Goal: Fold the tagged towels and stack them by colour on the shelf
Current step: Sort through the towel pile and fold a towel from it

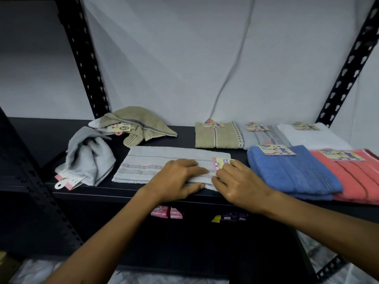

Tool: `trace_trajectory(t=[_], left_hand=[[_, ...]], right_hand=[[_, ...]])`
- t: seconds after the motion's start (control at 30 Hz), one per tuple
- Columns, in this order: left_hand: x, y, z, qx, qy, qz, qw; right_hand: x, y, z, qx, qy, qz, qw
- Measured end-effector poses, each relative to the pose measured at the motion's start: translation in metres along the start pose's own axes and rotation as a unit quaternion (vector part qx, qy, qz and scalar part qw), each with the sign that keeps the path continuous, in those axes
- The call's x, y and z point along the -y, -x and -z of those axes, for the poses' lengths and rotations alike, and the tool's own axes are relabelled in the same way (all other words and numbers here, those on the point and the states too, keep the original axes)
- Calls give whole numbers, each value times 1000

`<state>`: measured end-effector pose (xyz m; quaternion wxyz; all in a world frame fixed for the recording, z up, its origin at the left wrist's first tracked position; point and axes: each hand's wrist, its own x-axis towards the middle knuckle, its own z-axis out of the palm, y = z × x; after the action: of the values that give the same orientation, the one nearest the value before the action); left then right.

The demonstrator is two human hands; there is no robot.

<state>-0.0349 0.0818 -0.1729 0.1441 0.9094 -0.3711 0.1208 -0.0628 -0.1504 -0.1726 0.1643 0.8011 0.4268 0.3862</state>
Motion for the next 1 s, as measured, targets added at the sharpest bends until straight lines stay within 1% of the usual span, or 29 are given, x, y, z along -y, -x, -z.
trace_trajectory(t=[0.07, 0.13, 0.2, 0.27, 0.33, 0.37, 0.4, 0.43, 0.5, 0.57, 0.63, 0.7, 0.77, 0.8, 0.83, 0.87, 0.9, 0.93, 0.97, 1.0], left_hand=[[0, 0, 0, 4, 33, 12, 999], [2, -1, -1, 10, 38, 17, 999], [7, -3, -5, 27, 40, 29, 998], [11, -2, -6, 44, 42, 42, 997], [12, -1, -5, 50, 39, 41, 997], [11, 0, -4, 48, 40, 36, 997], [11, 2, -4, 46, 41, 32, 998], [11, 3, -4, 44, 39, 26, 998], [10, 4, -5, 38, 32, 16, 999], [11, 5, -7, 41, 27, 13, 999], [12, 4, -9, 40, 20, 12, 999], [11, 3, -9, 31, 26, 12, 999], [9, -1, -9, 18, 40, 17, 999], [8, -3, -7, 17, 47, 24, 998], [8, -7, -5, 25, 55, 35, 998], [9, -10, -3, 38, 65, 48, 996], [10, -14, -1, 52, 69, 61, 994], [12, -18, 0, 57, 70, 73, 993], [13, -23, 0, 51, 71, 84, 993], [15, -27, 0, 38, 79, 97, 991]], right_hand=[[-3, 8, 1, -4, -22, 22, 1000], [-6, 15, 2, 34, -68, 16, 997], [-6, 19, 3, 90, -127, -43, 987], [-7, 19, 4, 144, -151, -107, 972], [-11, 21, 5, 209, -145, -131, 958], [-13, 22, 7, 225, -141, -128, 956], [-13, 22, 9, 222, -138, -116, 958], [-13, 23, 11, 200, -130, -100, 966], [-8, 27, 15, 119, -96, -72, 986], [-2, 31, 16, 41, -60, -41, 997], [0, 35, 15, -1, -44, -11, 999], [-1, 38, 13, -2, -35, 9, 999], [-5, 39, 14, 31, -53, 19, 998], [-7, 39, 16, 61, -80, 16, 995], [-10, 38, 19, 92, -120, 1, 989], [-13, 35, 24, 122, -173, -33, 977], [-15, 30, 30, 141, -237, -88, 957], [-16, 23, 36, 141, -312, -164, 925], [-16, 14, 39, 108, -389, -249, 880], [-15, 5, 39, 55, -446, -327, 831]])
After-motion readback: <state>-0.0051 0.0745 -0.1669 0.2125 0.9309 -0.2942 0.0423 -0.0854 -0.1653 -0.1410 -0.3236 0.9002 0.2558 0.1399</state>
